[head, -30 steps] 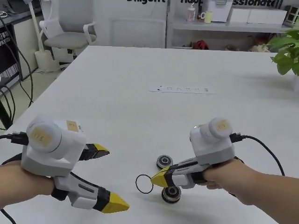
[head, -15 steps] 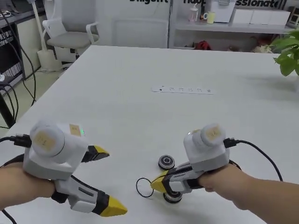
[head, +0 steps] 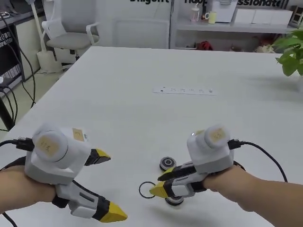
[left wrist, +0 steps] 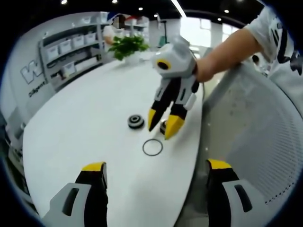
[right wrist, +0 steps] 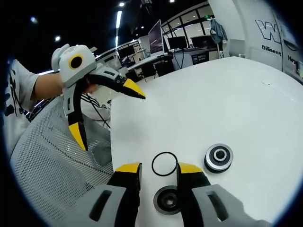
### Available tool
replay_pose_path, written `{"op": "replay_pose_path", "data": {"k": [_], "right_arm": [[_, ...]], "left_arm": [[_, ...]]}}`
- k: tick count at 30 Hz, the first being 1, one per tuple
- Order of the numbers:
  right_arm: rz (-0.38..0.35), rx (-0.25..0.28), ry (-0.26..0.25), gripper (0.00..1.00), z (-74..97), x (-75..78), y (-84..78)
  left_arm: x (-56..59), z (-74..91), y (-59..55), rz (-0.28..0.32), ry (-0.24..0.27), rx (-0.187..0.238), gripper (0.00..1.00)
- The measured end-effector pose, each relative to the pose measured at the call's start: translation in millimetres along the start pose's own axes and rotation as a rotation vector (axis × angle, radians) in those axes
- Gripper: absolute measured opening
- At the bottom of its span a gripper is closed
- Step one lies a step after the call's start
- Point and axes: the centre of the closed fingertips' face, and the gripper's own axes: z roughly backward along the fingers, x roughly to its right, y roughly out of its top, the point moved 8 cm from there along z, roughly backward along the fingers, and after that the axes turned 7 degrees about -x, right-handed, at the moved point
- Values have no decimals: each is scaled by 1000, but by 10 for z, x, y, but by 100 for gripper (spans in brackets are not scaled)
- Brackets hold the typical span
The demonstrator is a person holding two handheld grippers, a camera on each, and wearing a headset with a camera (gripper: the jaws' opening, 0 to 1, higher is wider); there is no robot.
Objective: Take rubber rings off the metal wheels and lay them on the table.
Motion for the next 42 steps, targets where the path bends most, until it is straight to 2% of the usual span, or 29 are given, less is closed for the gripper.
{"op": "replay_pose_path", "data": {"k": [7, 21, 42], "right_arm": [[-4, 39, 4, 34, 114, -11, 60], [4, 71, -7, 38, 348, 8, 38], [12, 79, -41, 40, 599, 117, -154]], "left_arm": [[-26, -9, 65, -12, -4, -1, 87], [-39, -99, 200, -28, -19, 13, 84], [-70, -289, 432, -41, -39, 34, 77]]}}
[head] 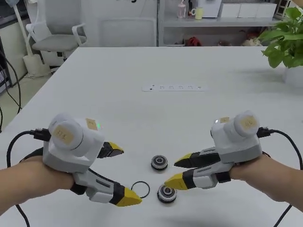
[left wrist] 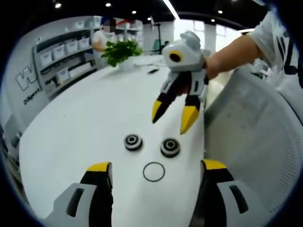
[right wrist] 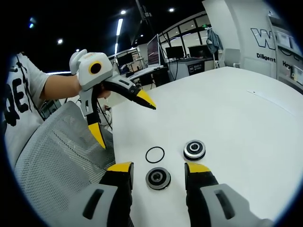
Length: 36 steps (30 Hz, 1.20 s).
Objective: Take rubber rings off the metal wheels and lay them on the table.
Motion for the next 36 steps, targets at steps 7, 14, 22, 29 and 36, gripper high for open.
{"op": "replay_pose_path", "data": {"k": [7, 14, 22, 29, 36], "right_arm": [[1, -18, -8, 40, 34, 24, -108], [20, -51, -6, 38, -1, 22, -217], [44, -72, 3, 36, -38, 17, -278], [64, -94, 7, 33, -76, 19, -318], [77, -112, 18, 30, -119, -1, -347]], "left_arm": [[-8, -96, 55, 3, -12, 6, 73], [22, -206, 86, 0, -35, -1, 68], [52, -300, 126, -6, -54, -8, 64], [110, -384, 129, -9, -77, -24, 57], [163, -475, 122, -12, -102, -43, 50]]}}
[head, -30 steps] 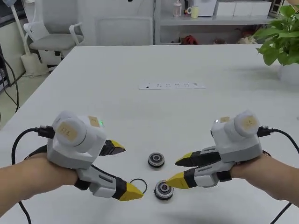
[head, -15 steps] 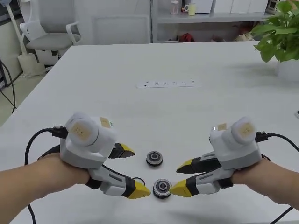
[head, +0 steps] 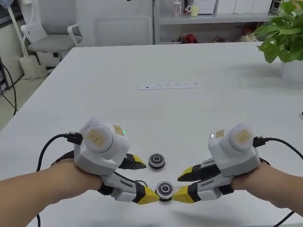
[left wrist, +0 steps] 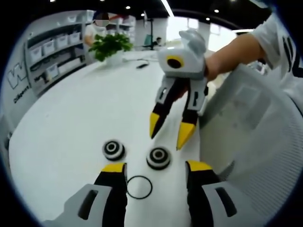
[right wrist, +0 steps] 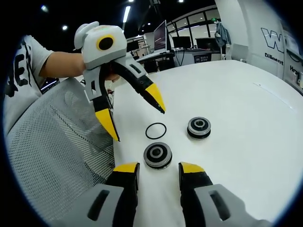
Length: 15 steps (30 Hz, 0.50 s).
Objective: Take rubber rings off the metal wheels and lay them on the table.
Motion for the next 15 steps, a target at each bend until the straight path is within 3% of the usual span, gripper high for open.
{"op": "replay_pose_path", "data": {"k": [15], "right_arm": [[25, -37, 11, 27, -89, -5, -29]], "left_arm": [[14, -165, -8, 44, -25, 2, 36]]}}
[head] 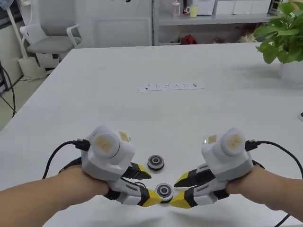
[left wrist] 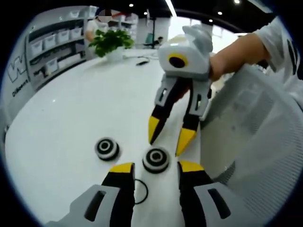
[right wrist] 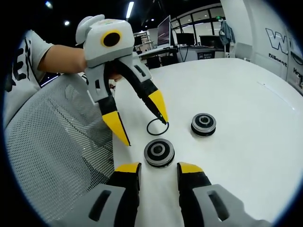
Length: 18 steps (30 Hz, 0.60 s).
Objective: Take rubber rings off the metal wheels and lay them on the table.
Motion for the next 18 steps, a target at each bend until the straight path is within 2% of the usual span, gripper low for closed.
{"op": "replay_pose_path", "data": {"k": [3, 9, 13, 18], "right_arm": [[-2, 0, 4, 27, -8, -9, -7], [-10, 0, 4, 27, -13, -3, -24], [-15, 1, 4, 27, -15, 8, -33], [-19, 3, 7, 27, -25, 5, -35]], "left_arm": [[19, -44, 24, 9, -4, 13, 34], [42, -124, 19, 10, -13, 4, 30], [49, -166, 26, 32, -13, 15, 28], [50, -195, 10, 22, -9, 8, 25]]}}
